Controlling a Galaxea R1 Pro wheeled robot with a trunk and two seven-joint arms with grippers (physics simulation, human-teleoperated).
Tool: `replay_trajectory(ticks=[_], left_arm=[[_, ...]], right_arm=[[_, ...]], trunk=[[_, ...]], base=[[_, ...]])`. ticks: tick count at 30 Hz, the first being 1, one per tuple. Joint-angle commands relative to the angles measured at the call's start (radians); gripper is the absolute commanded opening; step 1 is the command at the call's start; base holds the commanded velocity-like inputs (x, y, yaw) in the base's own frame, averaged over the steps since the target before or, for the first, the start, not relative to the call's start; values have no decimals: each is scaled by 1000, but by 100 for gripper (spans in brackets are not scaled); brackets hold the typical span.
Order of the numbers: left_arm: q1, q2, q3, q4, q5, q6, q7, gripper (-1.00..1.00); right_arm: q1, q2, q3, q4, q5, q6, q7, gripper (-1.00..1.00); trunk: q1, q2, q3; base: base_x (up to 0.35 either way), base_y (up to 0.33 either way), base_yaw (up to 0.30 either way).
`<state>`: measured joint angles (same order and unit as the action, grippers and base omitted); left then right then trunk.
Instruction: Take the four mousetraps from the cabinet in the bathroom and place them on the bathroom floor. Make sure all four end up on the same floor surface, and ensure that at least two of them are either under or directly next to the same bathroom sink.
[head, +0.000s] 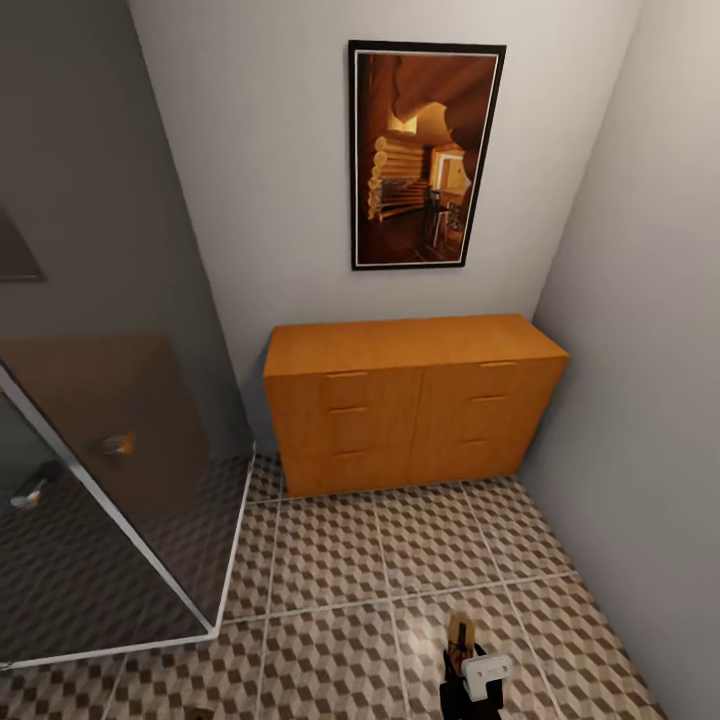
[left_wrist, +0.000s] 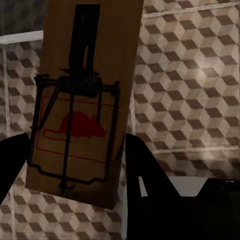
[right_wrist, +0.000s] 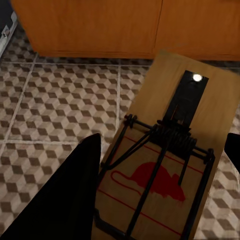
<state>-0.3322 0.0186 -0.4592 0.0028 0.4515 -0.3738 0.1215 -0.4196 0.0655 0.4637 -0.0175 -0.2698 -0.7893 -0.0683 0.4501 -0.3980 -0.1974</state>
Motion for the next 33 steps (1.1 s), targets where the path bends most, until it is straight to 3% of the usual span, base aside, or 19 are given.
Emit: replay_trajectory(ticks=[1,8,33], left_arm=[[-1,0,-9,1,4,-2,4,-100],[-1,0,-9,2,4,-2,4,-100],[-1,-1,-9,2,4,-2,4,-100]], right_arm=[[-1,0,9,1,-3,-2,-7,-100],[-1,0,10,1,-3,-2,-7,-100],[-1,2,9,1,-3,-2,-7,-100]], trunk=[[0,-2,-2],[0,-2,-2],[0,-2,-2]], base=[[-334,-5,262],[-230,-42,266],[-6,-1,288]])
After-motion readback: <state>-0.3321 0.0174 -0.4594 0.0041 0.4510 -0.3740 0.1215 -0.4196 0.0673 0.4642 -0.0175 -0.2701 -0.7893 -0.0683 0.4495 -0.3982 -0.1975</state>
